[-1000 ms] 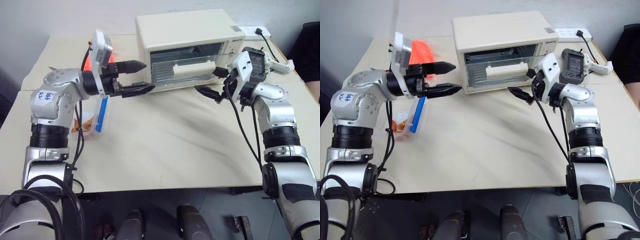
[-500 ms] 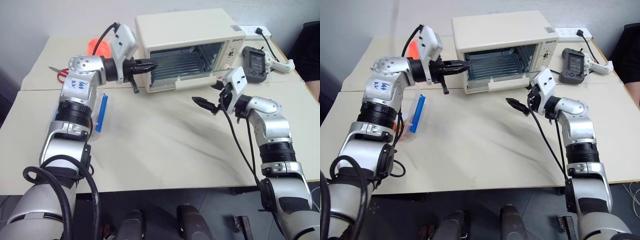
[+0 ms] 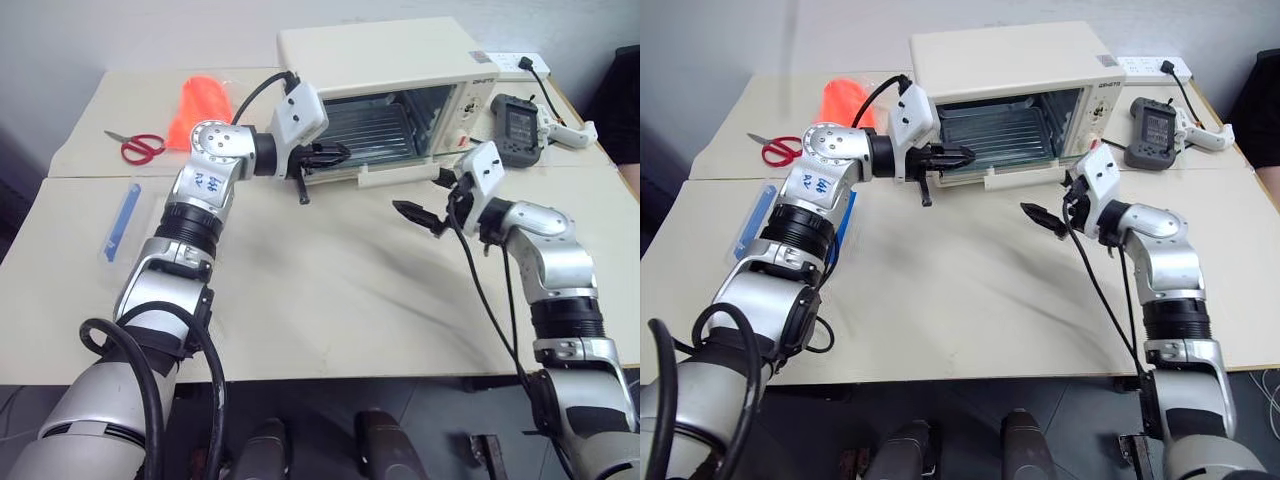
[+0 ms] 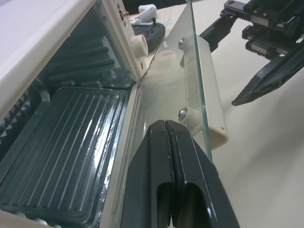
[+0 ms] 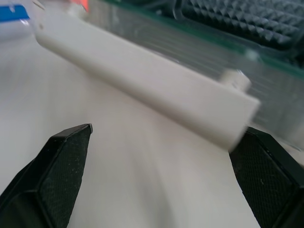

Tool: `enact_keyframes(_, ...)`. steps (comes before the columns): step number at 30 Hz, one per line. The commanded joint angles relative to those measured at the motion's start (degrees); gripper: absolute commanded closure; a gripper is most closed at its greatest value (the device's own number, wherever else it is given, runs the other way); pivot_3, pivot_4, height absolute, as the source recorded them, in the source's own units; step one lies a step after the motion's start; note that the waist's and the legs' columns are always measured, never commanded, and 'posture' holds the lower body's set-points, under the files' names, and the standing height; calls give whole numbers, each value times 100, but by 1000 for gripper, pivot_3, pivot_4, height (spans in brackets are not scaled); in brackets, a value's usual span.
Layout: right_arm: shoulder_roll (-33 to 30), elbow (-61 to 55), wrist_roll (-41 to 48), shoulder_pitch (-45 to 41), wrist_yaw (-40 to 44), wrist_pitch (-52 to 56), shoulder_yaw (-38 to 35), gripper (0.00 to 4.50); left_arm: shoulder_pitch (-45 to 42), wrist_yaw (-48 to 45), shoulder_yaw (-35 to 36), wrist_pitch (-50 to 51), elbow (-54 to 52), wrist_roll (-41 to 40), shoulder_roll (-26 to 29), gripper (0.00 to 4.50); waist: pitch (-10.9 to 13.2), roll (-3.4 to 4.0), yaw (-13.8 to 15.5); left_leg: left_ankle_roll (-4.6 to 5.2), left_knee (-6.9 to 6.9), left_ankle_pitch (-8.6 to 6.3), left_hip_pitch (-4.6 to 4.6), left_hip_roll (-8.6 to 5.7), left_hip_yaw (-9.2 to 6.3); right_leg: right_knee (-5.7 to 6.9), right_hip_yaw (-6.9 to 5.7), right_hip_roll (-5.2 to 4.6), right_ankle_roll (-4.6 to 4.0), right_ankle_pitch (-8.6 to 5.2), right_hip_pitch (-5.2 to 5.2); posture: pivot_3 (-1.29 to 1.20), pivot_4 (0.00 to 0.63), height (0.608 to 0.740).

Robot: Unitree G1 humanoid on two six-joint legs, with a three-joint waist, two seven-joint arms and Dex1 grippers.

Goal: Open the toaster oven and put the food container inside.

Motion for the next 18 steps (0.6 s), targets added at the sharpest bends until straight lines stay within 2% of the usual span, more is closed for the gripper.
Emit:
enact_keyframes(1,-542,-1035,326,516,91,479,-506,0,79,-96,6,25,-303,4,-34,4480,0,0,61,2,0,1,-2,-2,-1,0,0,-2,1,0,0,0,150,740)
enact_keyframes(9,-1598,-3409,1572,2208,636,1818,-1642,0,649,-425,-424,385,-736,226,-214,4480,1,-2,210,11,12,4,-5,-6,0,-1,0,-3,9,5,7,0,150,740)
enact_keyframes(18,-1712,-4399,2402,2431,68,2693,-2372,0,602,300,-722,555,137,779,-726,4480,4,-8,283,21,17,9,-4,-11,2,-5,2,-6,16,9,13,0,150,740)
